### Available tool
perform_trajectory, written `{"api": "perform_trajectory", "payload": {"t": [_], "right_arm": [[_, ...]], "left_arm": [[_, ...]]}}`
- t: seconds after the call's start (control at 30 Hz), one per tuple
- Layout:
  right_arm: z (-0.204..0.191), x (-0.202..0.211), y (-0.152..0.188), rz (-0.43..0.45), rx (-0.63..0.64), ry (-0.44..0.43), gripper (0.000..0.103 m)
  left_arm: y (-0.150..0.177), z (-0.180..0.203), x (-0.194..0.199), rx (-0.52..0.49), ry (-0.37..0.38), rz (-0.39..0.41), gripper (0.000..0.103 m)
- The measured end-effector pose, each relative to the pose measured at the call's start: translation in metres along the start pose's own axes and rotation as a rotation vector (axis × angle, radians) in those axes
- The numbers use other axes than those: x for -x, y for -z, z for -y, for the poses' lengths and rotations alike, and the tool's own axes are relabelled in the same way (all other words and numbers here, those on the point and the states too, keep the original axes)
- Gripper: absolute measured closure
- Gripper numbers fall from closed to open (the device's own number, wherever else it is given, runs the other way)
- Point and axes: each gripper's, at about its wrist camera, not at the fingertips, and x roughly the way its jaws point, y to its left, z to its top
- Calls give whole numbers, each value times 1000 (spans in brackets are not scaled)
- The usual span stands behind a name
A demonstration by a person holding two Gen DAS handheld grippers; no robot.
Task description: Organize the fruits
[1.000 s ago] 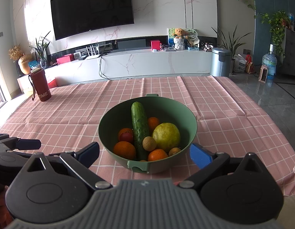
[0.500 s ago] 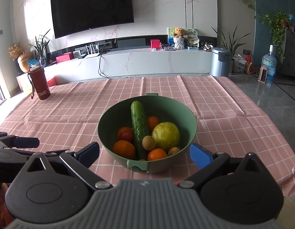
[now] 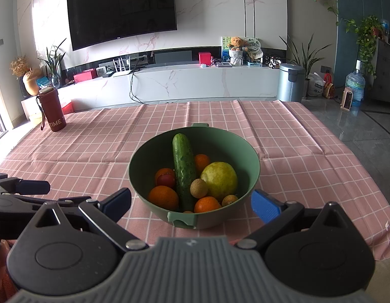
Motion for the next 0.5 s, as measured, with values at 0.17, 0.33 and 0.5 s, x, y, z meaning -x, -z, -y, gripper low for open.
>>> {"api": "perform_trajectory", "payload": {"t": [0.17, 0.33, 0.5], "right_arm": [[0, 0, 0, 0, 1, 0, 6], [0, 0, 0, -1, 1, 0, 6], [0, 0, 0, 0, 1, 0, 6]], "left_arm": [[0, 1, 1, 0, 2, 2, 11], [0, 1, 2, 3, 3, 4, 11], [0, 0, 2, 2, 3, 5, 11]]}}
